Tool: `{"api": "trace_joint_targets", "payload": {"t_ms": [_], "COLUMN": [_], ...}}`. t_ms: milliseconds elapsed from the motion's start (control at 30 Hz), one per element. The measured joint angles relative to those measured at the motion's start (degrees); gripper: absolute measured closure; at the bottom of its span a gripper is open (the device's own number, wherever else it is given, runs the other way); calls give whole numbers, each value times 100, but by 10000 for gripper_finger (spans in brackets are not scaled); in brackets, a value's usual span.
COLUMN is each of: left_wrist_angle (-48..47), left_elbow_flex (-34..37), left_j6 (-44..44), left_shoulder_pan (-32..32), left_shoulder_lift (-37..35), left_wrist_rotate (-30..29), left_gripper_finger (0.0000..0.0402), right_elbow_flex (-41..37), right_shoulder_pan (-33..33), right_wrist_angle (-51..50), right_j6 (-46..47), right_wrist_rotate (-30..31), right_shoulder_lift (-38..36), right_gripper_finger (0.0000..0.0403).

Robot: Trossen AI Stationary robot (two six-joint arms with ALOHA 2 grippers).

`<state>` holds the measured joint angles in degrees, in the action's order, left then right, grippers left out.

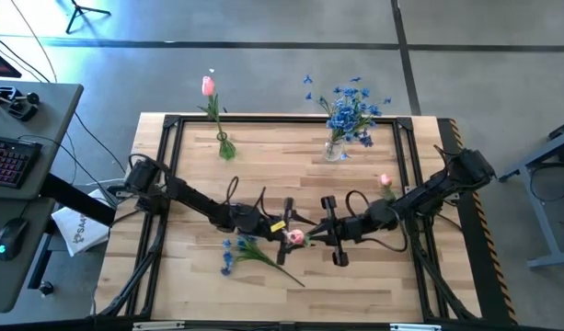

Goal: Sort flowers into vase by color
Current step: Put the left pink tulip into the green vase

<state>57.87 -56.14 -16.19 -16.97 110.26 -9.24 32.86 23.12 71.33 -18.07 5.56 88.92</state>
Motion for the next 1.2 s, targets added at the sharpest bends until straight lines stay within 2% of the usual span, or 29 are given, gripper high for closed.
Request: {"api": "trace_joint_targets", "payload": {"t_ms": [200,400,667,800,867,967,1033,1133,1200], "left_wrist_angle": [-202,-5,178,149,119,-392,-1063,-2475,-3535], "left_elbow_flex": [-164,-162,-157,-157,-157,-157,-166,-166,-166], "left_j6": [-59,-300,-318,-446,-500,-541,-468,73,671], "left_shoulder_pan": [-54,-193,-188,-222,-302,-425,-505,-659,-664], "left_shoulder_lift": [29,26,31,31,31,-75,-261,-766,-1168], "left_wrist_rotate": [13,-33,-39,-197,-616,-1480,-2241,-3582,-4005], "left_gripper_finger": [192,260,350,395,395,399,400,400,401], "right_elbow_flex": [6,6,11,11,11,11,11,4,4], "right_shoulder_pan": [125,225,227,210,203,263,349,529,692], "right_wrist_angle": [-155,-242,-294,-387,-459,-769,-1239,-2245,-2942], "right_j6": [-38,-148,-140,161,299,452,572,976,1379], "right_wrist_rotate": [31,500,539,538,645,1171,1693,2569,3140], "right_shoulder_lift": [0,0,-11,-11,-11,-67,-276,-805,-1222], "right_gripper_finger": [399,399,398,398,398,396,383,340,305]}}
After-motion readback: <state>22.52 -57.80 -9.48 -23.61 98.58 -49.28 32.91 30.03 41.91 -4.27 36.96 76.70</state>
